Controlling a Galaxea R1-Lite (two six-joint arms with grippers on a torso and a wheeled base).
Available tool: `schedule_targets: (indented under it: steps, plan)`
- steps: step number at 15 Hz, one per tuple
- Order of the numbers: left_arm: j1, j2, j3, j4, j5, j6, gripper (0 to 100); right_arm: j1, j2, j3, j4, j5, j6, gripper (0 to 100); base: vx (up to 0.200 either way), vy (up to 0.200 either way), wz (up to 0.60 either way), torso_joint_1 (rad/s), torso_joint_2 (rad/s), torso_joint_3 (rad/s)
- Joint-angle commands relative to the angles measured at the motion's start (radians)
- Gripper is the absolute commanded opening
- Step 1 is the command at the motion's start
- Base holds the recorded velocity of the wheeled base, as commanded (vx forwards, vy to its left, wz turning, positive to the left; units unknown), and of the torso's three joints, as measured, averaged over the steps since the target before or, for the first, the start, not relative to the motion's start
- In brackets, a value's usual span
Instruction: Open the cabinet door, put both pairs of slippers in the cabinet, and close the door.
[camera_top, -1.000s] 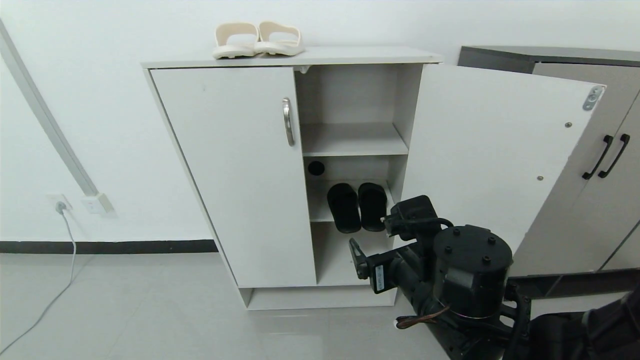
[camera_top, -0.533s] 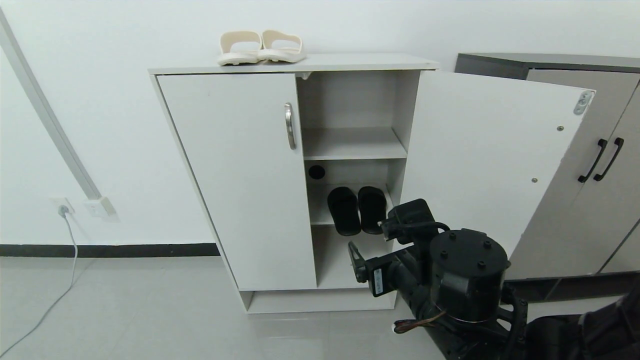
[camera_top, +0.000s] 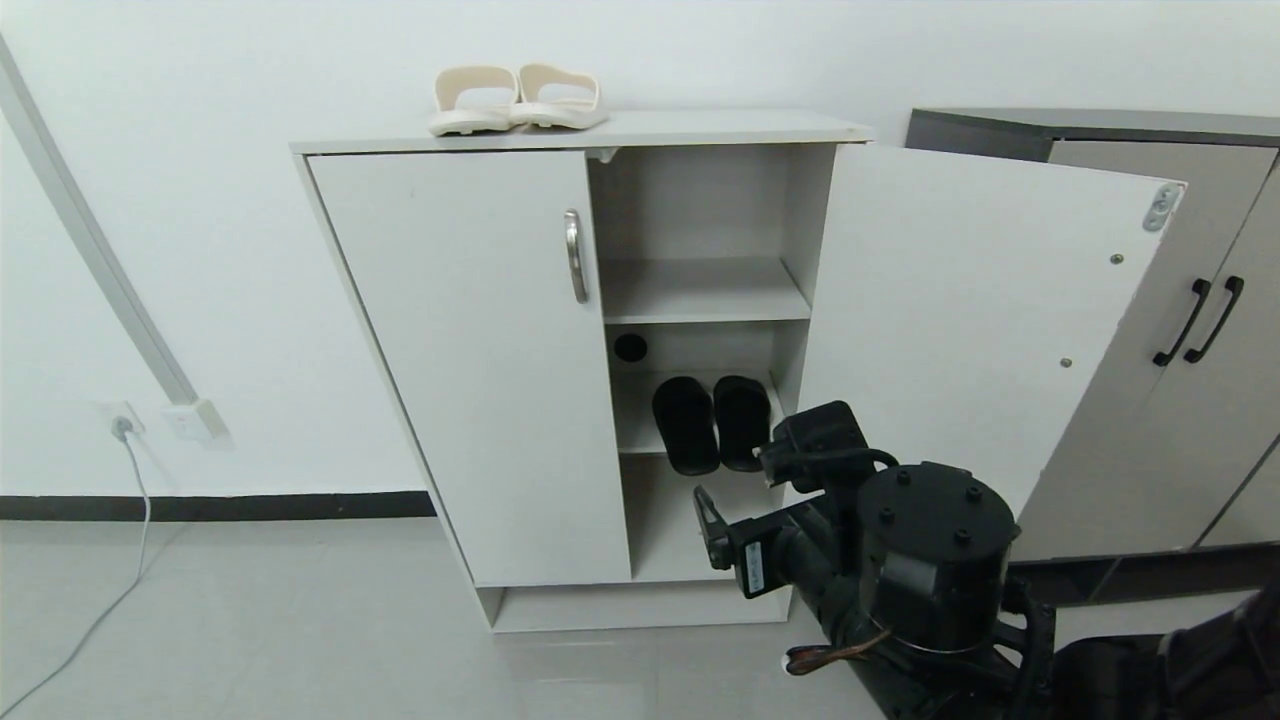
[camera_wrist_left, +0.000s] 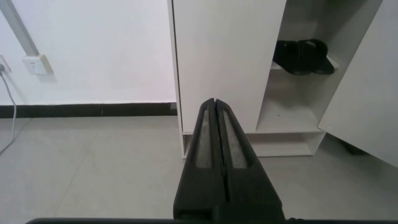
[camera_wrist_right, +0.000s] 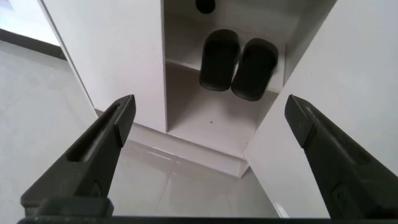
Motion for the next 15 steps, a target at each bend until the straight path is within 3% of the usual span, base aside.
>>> schedule_targets:
  steps: [1,14,15]
  plan:
    - [0.000,0.001,0.000,0.000,0.001,0.000,0,-0.001,0.003,0.001,0.001,0.000,0.000,100,0.000,0.200,0.00,0.002,0.00,0.002]
    - [0.000,0.001,0.000,0.000,0.001,0.000,0,-0.008,0.000,0.005,-0.001,0.021,0.006,100,0.000,0.200,0.00,0.005,0.00,0.004]
    - [0.000,0.001,0.000,0.000,0.003,0.000,0,-0.013,0.001,0.005,-0.001,0.021,0.006,100,0.000,0.000,0.00,0.000,0.00,0.000]
